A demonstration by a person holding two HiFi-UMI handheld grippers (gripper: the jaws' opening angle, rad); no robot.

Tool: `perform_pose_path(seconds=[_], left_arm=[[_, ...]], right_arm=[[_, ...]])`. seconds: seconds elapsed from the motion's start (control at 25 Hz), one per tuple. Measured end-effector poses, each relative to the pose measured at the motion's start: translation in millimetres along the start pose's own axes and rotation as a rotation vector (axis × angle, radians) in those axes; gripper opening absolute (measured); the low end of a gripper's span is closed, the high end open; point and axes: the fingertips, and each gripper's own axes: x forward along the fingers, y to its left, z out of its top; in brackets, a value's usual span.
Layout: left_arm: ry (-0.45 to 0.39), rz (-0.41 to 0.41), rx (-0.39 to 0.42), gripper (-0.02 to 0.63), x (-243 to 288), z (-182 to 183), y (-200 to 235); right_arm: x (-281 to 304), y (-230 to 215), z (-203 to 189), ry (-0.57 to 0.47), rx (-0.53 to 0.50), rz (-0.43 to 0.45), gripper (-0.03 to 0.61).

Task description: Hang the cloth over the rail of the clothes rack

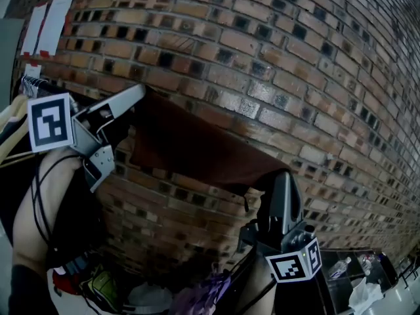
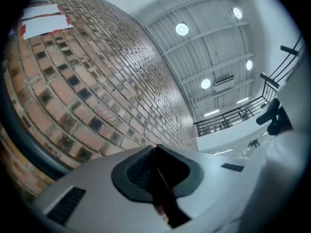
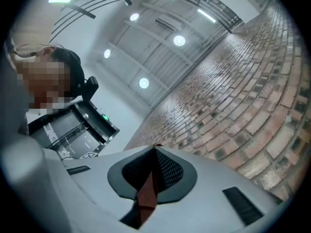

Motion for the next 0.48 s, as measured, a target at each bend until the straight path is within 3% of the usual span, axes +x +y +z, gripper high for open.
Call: perform_pose_path(seconds=[0.12,0.48], left_arm=[[-0.009,0.018,-0.003,0.038,-17.9,-21.2,1.7],[-0.023,0.084,-0.061,0.040,-55.7,-70.3,34.9]], right_arm=[[-12.1,-1.3,-21.9,0.082,0.007,-0.014,0.014],[-39.9,-5.6,-65.2,0.164,0.039,-0.010,0.014]])
